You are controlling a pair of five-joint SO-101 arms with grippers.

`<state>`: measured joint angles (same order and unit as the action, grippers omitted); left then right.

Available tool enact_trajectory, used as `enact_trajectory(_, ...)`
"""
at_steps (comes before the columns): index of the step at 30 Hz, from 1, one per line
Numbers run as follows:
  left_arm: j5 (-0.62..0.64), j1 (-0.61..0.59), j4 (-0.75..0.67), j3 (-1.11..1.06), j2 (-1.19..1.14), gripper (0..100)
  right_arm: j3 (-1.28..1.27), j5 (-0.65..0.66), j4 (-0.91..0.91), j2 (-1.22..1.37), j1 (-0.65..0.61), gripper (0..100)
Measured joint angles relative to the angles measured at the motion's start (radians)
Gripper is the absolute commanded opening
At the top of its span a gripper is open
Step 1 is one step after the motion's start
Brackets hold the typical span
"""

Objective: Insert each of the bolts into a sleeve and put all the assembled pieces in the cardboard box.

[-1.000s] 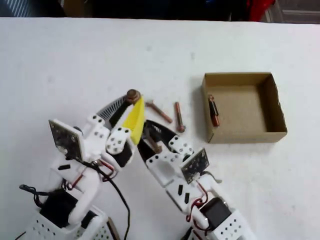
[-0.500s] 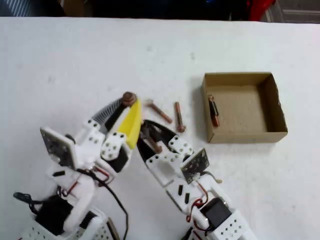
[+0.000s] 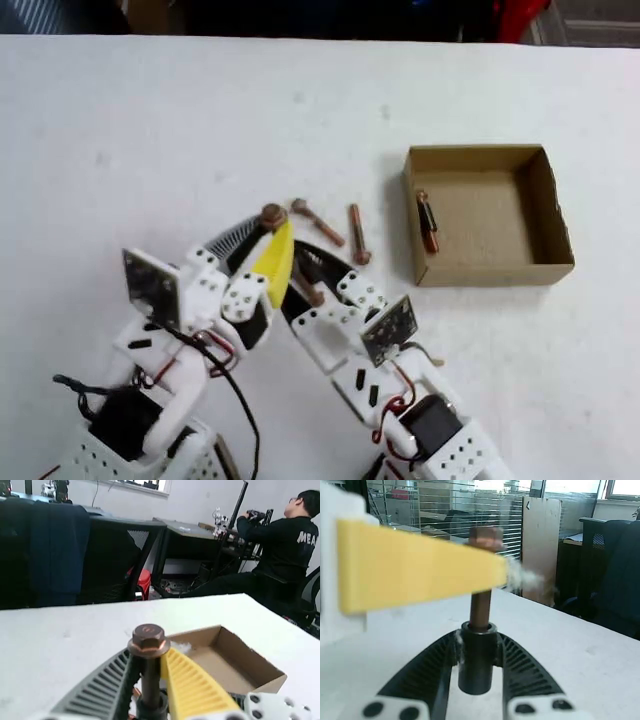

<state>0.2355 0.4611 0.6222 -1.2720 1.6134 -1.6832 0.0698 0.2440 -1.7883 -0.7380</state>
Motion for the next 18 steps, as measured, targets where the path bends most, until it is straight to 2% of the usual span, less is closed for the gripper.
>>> enact_trajectory(6, -0.006, 0.035, 0.16, 0.005, 0.018, 3, 0.0, 0.0, 0.009, 0.002, -0.006, 1.6)
enact_trajectory(13, -0.061, 0.035, 0.186, 0.011, 0.018, 3, 0.0, 0.0, 0.02, 0.002, -0.006, 1.6)
enact_trajectory(15, -0.069, 0.035, 0.186, 0.011, 0.018, 6, 0.0, 0.0, 0.02, 0.002, -0.006, 1.6)
enact_trajectory(18, -0.077, 0.035, 0.186, 0.011, 0.018, 17, 0.0, 0.0, 0.02, 0.002, -0.006, 1.6)
